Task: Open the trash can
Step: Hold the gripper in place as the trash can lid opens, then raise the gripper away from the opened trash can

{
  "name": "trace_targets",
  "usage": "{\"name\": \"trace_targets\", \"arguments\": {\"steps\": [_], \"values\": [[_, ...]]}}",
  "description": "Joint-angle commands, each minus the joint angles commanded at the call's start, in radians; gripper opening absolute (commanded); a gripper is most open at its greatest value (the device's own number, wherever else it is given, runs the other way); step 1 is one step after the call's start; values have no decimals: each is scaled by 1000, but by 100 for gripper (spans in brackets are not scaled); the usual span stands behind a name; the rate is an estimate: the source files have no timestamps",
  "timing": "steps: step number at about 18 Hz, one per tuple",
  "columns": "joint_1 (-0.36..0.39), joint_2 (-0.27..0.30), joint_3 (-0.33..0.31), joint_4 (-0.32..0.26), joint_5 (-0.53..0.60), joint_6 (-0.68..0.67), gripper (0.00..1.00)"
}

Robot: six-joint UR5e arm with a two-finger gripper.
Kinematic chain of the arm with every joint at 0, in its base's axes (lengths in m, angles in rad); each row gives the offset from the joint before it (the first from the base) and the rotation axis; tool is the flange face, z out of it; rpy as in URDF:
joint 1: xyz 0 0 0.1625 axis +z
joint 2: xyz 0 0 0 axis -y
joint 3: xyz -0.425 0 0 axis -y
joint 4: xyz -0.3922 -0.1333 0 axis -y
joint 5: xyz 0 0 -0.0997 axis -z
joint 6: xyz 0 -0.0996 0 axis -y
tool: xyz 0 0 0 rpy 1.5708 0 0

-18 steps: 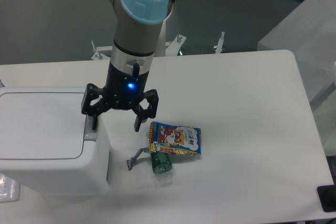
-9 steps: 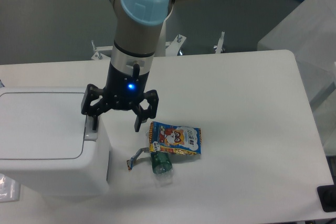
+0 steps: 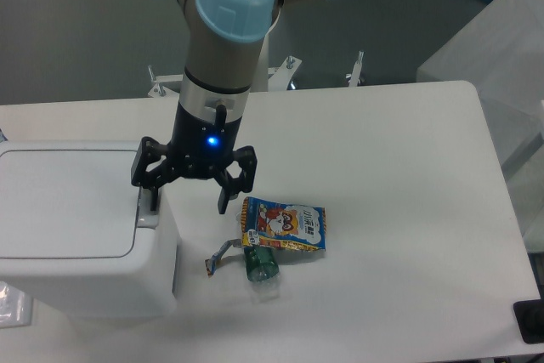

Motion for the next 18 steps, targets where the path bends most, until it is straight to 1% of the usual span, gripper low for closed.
{"name": "trace_targets", "arguments": {"steps": [5,7,10,11,13,15,18], "values": [[0,2,9,0,0,3,100],[2,9,31,2,0,12,100],[5,9,89,6,5,41,100],[17,9,106,9,6,52,100],[73,11,132,17,17,57,100],[106,15,149,18,49,70,100],[149,14,149,18,164,116,100]]}}
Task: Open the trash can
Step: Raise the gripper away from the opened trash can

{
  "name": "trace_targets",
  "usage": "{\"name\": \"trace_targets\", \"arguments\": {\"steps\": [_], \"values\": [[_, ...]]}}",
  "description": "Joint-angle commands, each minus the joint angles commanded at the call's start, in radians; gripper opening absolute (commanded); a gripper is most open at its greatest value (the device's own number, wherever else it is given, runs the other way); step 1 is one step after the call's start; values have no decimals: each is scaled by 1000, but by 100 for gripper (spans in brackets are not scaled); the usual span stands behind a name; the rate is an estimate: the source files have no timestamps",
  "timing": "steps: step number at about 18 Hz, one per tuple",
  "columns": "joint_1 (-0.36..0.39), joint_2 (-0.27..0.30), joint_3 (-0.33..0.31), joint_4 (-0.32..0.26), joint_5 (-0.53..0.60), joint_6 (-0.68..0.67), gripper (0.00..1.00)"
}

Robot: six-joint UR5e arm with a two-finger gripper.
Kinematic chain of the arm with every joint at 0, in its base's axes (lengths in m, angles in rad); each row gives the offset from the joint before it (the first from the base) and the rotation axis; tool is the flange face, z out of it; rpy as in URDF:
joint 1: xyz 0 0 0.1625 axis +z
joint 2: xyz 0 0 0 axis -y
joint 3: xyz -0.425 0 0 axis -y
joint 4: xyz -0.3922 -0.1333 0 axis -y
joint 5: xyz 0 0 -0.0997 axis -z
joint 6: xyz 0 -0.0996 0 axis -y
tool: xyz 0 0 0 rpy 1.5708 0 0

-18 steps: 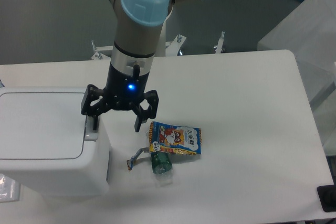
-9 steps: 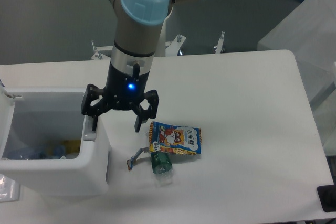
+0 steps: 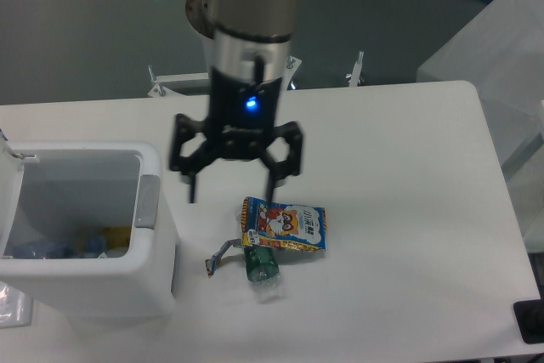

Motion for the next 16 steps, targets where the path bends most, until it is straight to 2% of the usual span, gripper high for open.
{"name": "trace_targets", "arguments": {"steps": [2,7,10,13,16], "values": [[31,-2,0,0,51,73,100],[87,-3,-14,-18,226,360,100],[129,2,-23,-28,260,468,100],[137,15,-25,-81,272,587,100],[137,21,-29,-92,284,634,100]]}}
